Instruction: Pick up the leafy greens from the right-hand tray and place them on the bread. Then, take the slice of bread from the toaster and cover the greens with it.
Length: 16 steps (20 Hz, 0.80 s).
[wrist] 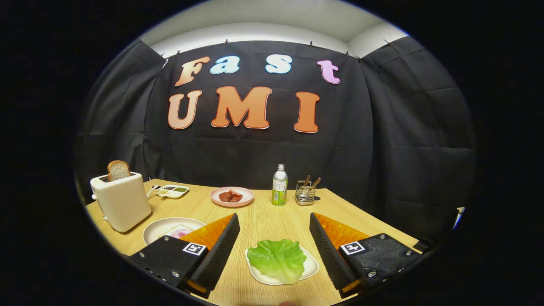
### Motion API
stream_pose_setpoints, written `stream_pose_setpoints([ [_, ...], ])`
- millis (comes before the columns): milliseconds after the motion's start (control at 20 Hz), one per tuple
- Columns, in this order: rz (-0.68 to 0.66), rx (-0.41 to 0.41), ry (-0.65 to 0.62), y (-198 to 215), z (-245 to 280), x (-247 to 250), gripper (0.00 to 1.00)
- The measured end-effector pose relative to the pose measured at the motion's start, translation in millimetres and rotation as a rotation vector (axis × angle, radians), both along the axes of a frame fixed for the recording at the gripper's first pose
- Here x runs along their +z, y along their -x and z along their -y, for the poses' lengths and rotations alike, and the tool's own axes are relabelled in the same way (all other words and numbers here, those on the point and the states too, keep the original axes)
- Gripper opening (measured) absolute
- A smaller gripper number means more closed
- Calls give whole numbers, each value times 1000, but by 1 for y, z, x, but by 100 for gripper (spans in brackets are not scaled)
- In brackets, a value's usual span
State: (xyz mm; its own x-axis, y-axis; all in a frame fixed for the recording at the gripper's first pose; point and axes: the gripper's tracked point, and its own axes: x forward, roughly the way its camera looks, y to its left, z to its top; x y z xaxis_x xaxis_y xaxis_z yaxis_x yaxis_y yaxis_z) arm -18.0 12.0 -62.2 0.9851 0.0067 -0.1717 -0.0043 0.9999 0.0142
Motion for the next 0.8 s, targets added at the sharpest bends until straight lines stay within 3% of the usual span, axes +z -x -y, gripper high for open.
stream_pose_setpoints([
  [800, -63, -14, 14, -4, 6, -26, 99],
])
